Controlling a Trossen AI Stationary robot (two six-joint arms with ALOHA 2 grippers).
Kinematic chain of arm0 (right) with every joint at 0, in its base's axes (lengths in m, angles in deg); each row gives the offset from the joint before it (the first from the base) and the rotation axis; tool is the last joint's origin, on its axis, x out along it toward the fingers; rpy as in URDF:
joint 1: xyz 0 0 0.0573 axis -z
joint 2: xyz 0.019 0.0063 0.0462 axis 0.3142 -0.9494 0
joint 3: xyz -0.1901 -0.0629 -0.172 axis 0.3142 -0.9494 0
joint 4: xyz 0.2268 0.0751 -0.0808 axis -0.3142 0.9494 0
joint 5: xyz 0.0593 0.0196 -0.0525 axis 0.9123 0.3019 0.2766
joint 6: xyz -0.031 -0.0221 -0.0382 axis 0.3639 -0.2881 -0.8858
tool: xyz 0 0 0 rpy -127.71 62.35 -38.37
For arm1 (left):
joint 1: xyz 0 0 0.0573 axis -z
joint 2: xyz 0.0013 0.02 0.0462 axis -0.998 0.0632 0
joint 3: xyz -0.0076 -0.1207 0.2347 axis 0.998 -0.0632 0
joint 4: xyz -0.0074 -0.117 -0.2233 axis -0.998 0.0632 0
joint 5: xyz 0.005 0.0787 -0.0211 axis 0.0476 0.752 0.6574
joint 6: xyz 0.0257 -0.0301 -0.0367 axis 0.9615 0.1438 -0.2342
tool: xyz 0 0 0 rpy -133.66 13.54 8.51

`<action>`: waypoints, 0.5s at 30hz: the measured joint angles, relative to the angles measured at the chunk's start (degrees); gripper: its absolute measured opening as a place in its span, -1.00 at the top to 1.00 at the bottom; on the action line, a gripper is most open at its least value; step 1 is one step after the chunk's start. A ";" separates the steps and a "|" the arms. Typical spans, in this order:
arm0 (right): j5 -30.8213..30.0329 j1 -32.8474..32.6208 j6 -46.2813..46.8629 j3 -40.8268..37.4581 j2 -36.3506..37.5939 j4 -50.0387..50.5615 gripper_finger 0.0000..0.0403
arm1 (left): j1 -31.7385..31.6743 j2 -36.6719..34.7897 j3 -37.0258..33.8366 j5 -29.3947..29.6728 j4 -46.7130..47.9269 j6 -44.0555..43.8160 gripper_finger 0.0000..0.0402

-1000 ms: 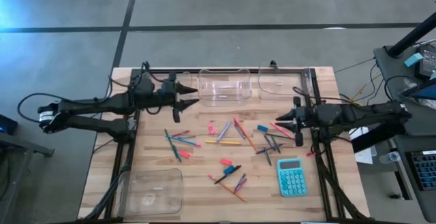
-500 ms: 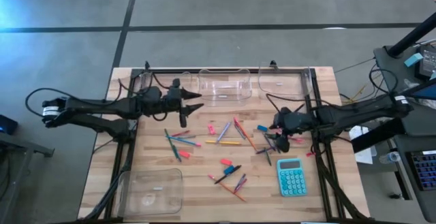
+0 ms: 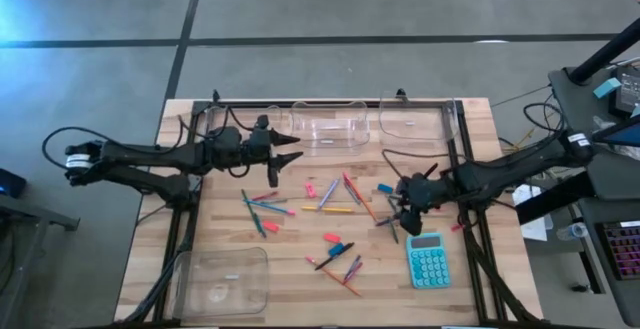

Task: Sort crayons/erasers/pens/pencils in bins
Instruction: Put the left green crayon into the top right transparent bin

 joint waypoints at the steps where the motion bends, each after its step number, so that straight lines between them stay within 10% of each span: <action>1: 0.00 -0.90 0.67 0.00 -0.88 -0.59 -0.01 | 0.16 -0.15 -0.01 -0.02 0.06 -0.15 0.15; 15: -2.08 -8.05 14.10 6.65 -14.07 4.52 -0.01 | 2.52 -0.31 0.20 -0.14 -0.80 -1.10 0.15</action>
